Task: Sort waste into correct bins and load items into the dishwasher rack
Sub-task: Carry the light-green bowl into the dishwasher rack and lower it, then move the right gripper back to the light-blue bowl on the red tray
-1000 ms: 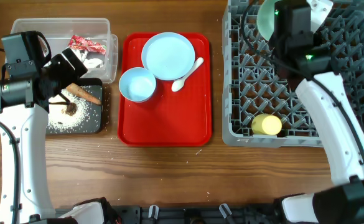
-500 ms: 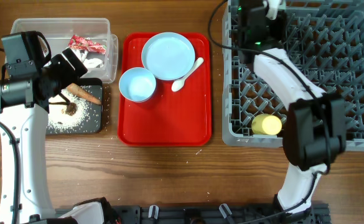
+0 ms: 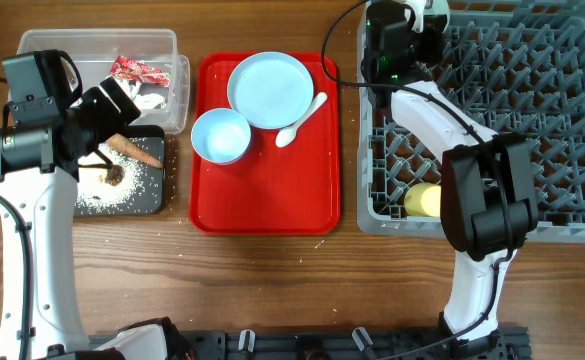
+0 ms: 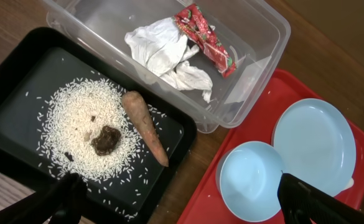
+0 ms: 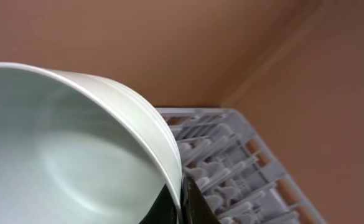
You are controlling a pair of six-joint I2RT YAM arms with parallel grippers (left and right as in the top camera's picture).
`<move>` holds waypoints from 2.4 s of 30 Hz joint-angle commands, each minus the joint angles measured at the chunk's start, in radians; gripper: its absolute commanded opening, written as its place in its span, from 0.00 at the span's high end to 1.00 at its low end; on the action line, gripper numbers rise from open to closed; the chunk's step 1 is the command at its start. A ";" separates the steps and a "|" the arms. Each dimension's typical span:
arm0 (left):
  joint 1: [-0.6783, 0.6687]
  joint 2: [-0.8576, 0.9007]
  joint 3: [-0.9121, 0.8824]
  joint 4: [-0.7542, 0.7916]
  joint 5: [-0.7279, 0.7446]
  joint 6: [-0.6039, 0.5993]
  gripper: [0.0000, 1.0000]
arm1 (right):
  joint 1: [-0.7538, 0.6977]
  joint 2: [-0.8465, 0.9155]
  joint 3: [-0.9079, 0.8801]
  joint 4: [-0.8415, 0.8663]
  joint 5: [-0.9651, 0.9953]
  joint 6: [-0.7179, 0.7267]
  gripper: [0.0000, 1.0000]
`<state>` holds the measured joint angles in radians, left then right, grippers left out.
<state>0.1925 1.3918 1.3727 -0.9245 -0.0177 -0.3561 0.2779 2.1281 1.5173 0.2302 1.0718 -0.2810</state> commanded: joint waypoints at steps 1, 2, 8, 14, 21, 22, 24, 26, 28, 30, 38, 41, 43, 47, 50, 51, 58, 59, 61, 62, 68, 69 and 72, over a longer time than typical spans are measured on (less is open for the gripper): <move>0.001 -0.012 0.007 0.002 -0.010 0.012 0.00 | -0.016 0.023 0.015 0.008 0.064 -0.061 0.96; 0.001 -0.012 0.007 0.002 -0.010 0.012 0.00 | -0.019 0.023 0.014 0.008 0.077 -0.060 0.96; 0.001 -0.012 0.007 0.002 -0.010 0.012 0.00 | -0.045 0.024 0.013 -0.055 0.100 -0.059 0.95; 0.001 -0.012 0.007 0.002 -0.010 0.012 0.00 | -0.063 0.025 0.012 -0.071 0.098 -0.056 0.96; 0.001 -0.012 0.007 0.002 -0.010 0.012 0.00 | -0.028 0.025 0.012 0.019 0.088 -0.077 0.96; 0.001 -0.012 0.007 0.002 -0.010 0.012 0.00 | -0.023 0.025 0.012 0.031 0.072 -0.092 0.96; 0.001 -0.012 0.007 0.002 -0.010 0.012 0.00 | -0.013 0.025 0.012 0.043 0.037 -0.093 0.96; 0.001 -0.012 0.007 0.002 -0.010 0.012 0.00 | -0.013 0.026 0.012 0.042 0.006 -0.093 0.96; 0.001 -0.012 0.007 0.002 -0.010 0.012 0.00 | -0.013 0.027 0.012 0.042 -0.016 -0.093 0.96; 0.001 -0.012 0.007 0.002 -0.010 0.012 0.00 | -0.013 0.029 0.012 0.042 -0.040 -0.085 0.96; 0.001 -0.012 0.007 0.002 -0.010 0.012 0.00 | -0.006 0.087 0.012 0.039 -0.042 -0.085 0.96; 0.001 -0.012 0.007 0.002 -0.010 0.012 0.00 | 0.014 0.087 0.012 0.039 -0.042 -0.092 0.96; 0.001 -0.012 0.007 0.002 -0.010 0.012 0.00 | 0.039 0.087 0.012 0.038 -0.034 -0.140 0.94; 0.001 -0.012 0.007 0.002 -0.010 0.012 0.00 | 0.082 0.087 0.012 0.011 -0.026 -0.219 0.53; 0.001 -0.012 0.007 0.002 -0.010 0.012 0.00 | 0.100 0.087 0.012 -0.005 -0.025 -0.218 0.40; 0.001 -0.012 0.007 0.002 -0.010 0.012 0.00 | 0.106 0.087 0.012 -0.006 -0.025 -0.218 0.37; 0.001 -0.012 0.007 0.002 -0.010 0.012 0.00 | 0.133 0.082 0.013 -0.006 -0.023 -0.218 0.06; 0.001 -0.012 0.007 0.002 -0.010 0.012 0.00 | 0.142 0.076 0.013 -0.006 -0.023 -0.217 0.03; 0.001 -0.012 0.007 0.002 -0.010 0.012 0.00 | 0.155 0.062 0.013 -0.006 -0.026 -0.216 0.01; 0.001 -0.012 0.007 0.002 -0.010 0.012 0.00 | 0.169 0.041 0.013 -0.006 -0.036 -0.216 0.00; 0.001 -0.012 0.007 0.002 -0.010 0.012 0.00 | 0.240 -0.072 0.013 -0.065 -0.211 -0.099 0.00; 0.001 -0.012 0.007 0.002 -0.010 0.012 0.00 | 0.261 -0.089 0.013 -0.103 -0.266 -0.050 0.00; 0.001 -0.012 0.007 0.002 -0.010 0.012 0.00 | 0.328 -0.128 0.013 -0.275 -0.579 0.199 0.00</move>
<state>0.1925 1.3918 1.3727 -0.9245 -0.0177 -0.3561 0.5457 2.0514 1.5230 0.0429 0.7982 -0.3283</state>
